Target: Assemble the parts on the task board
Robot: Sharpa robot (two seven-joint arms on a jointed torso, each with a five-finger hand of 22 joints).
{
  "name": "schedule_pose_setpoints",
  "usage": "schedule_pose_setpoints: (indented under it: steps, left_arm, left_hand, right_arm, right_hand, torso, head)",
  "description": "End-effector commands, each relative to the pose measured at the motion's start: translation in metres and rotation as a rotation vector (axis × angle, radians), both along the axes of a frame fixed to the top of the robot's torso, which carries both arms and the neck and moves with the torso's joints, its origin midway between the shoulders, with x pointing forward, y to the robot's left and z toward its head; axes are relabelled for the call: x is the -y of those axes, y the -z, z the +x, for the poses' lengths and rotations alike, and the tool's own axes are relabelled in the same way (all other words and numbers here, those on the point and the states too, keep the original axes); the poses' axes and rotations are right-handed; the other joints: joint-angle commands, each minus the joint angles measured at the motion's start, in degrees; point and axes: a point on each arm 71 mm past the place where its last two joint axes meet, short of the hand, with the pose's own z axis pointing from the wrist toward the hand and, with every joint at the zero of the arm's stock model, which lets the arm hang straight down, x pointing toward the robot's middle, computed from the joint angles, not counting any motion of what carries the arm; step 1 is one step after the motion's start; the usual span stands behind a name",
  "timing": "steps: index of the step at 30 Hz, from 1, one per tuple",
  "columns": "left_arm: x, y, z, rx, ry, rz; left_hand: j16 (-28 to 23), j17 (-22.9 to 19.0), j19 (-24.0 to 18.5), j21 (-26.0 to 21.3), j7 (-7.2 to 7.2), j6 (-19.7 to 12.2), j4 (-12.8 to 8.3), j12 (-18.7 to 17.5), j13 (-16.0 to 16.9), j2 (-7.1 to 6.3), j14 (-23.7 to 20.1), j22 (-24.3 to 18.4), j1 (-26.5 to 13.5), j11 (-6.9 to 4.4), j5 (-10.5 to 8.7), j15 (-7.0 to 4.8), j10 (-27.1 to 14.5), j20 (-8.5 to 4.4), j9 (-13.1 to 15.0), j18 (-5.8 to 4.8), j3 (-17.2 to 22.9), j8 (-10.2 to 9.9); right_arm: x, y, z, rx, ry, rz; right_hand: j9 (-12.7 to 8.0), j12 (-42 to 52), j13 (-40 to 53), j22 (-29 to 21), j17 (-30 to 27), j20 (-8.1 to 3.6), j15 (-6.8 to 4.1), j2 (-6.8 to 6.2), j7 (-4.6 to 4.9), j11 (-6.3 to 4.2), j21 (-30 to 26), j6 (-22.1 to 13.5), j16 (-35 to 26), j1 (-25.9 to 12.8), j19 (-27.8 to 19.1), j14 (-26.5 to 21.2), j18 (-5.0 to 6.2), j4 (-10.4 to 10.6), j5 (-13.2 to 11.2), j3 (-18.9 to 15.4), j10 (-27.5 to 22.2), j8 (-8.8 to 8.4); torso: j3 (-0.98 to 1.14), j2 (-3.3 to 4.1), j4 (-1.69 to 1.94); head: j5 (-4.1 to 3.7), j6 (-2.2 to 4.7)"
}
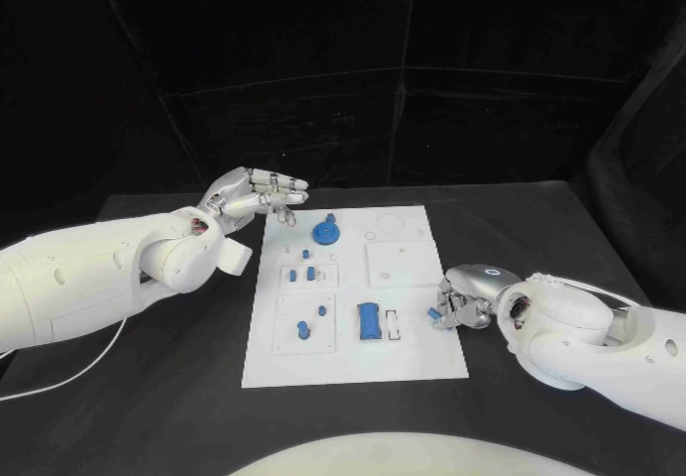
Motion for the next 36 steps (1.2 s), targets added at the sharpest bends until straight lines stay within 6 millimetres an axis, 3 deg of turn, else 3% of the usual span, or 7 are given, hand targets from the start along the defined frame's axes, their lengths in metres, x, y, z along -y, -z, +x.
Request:
schedule_pose_setpoints:
  steps: [1,6,10,16,23,31,36]
  left_arm:
    - [0.001,-0.002,0.0,0.006,0.008,-0.011]
    - [0.0,-0.002,0.0,0.005,0.007,-0.01]
    - [0.0,-0.002,0.0,0.005,0.007,-0.01]
    - [0.0,-0.001,0.0,0.004,0.008,-0.011]
    - [0.0,-0.001,0.0,0.003,0.009,-0.011]
    - [0.001,-0.001,0.0,0.003,0.01,-0.011]
    - [0.001,-0.001,0.0,0.002,0.011,-0.011]
  left_hand:
    - [-0.3,-0.1,-0.3,-0.3,0.2,0.0,0.1,0.1,-0.1,0.43,-0.4,-0.1,0.2,-0.12,-0.11,-0.03,-0.4,0.28,0.0,0.75,-0.3,0.4]
    - [-0.2,-0.2,-0.2,-0.4,0.19,0.0,0.0,0.2,-0.1,0.46,-0.4,-0.1,0.3,-0.14,-0.11,-0.06,-0.4,0.26,0.0,0.77,-0.3,0.4]
    - [-0.2,-0.2,-0.2,-0.4,0.19,0.0,0.0,0.2,-0.1,0.46,-0.4,-0.1,0.3,-0.14,-0.11,-0.06,-0.4,0.26,0.0,0.77,-0.3,0.4]
    - [-0.2,-0.2,-0.2,-0.4,0.19,0.0,0.0,0.2,-0.1,0.46,-0.4,-0.1,0.3,-0.14,-0.11,-0.06,-0.4,0.26,0.0,0.77,-0.3,0.4]
    - [-0.2,-0.2,-0.2,-0.4,0.18,0.0,-0.1,0.3,-0.1,0.48,-0.4,-0.1,0.4,-0.15,-0.11,-0.07,-0.4,0.26,0.0,0.77,-0.3,0.4]
    - [-0.2,-0.2,-0.2,-0.4,0.18,0.0,-0.1,0.3,-0.1,0.48,-0.4,-0.1,0.4,-0.15,-0.11,-0.07,-0.4,0.26,0.0,0.77,-0.3,0.4]
    - [-0.2,-0.2,-0.2,-0.4,0.18,0.0,-0.1,0.3,-0.1,0.48,-0.4,-0.1,0.4,-0.15,-0.11,-0.07,-0.4,0.26,0.0,0.77,-0.3,0.4]
  right_arm:
    - [0.002,0.012,-0.004,-0.036,-0.018,-0.109]
    - [0.0,0.011,-0.004,-0.018,-0.017,-0.108]
    - [-0.001,0.008,-0.006,-0.01,0.0,-0.052]
    - [-0.003,0.002,-0.012,-0.035,0.035,0.133]
    - [-0.009,-0.006,-0.016,-0.027,0.058,0.265]
    - [-0.015,-0.007,-0.017,-0.042,0.081,0.32]
    - [-0.022,-0.005,-0.016,-0.06,0.095,0.333]
  right_hand:
    - [-0.5,-0.6,-0.3,0.1,15.1,-0.5,-0.52,1.51,-0.24,-0.09,-0.2,0.4,0.2,3.4,0.0,6.0,-0.24,-1.8,-1.2,2.0,-0.6,-0.42]
    - [-0.9,-1.2,-0.7,0.2,15.1,-0.53,-0.5,2.25,-0.26,-0.11,-0.2,0.8,0.2,4.9,0.0,6.0,-0.28,-2.8,-1.3,4.4,-0.8,-0.97]
    - [-1.4,-1.2,-0.6,0.3,15.1,-0.42,-0.39,2.39,-0.22,-0.09,-0.1,0.6,0.2,2.2,0.1,6.0,-0.3,-0.9,0.5,5.5,-0.3,-1.85]
    - [-2.4,-0.7,-0.2,0.7,15.1,-0.38,-0.32,2.17,0.0,0.07,0.0,0.1,0.2,-0.6,0.3,6.0,-0.37,2.0,6.0,9.2,0.2,-3.59]
    - [-3.0,-0.4,0.2,0.9,15.1,-0.21,-0.2,-0.55,0.04,0.23,0.2,1.1,0.2,-3.0,0.5,6.0,-0.4,4.2,6.1,12.9,0.6,-4.66]
    - [-3.2,0.2,0.7,1.6,15.1,-0.25,-0.25,-2.4,-0.12,0.12,0.5,2.2,0.2,-5.2,0.9,6.0,-0.53,5.8,6.6,15.1,1.2,-5.08]
    - [-3.2,0.2,0.9,1.7,15.1,-0.28,-0.28,-3.64,-0.23,0.07,0.5,2.9,0.2,-6.6,0.9,6.0,-0.55,6.4,9.2,15.7,1.4,-5.2]
  torso:
    - [-0.01,-0.03,0.07]
    - [0.0,-0.05,0.02]
    - [0.03,-0.07,-0.04]
    - [-0.03,-0.05,0.05]
    - [0.05,0.04,0.05]
    - [-0.02,0.0,0.02]
    - [-0.01,0.02,0.12]
  head:
    - [-0.03,-0.05]
    - [0.04,-0.05]
    - [0.1,0.0]
    - [-0.03,0.05]
    - [0.05,0.03]
    - [0.15,-0.16]
    - [0.17,-0.28]
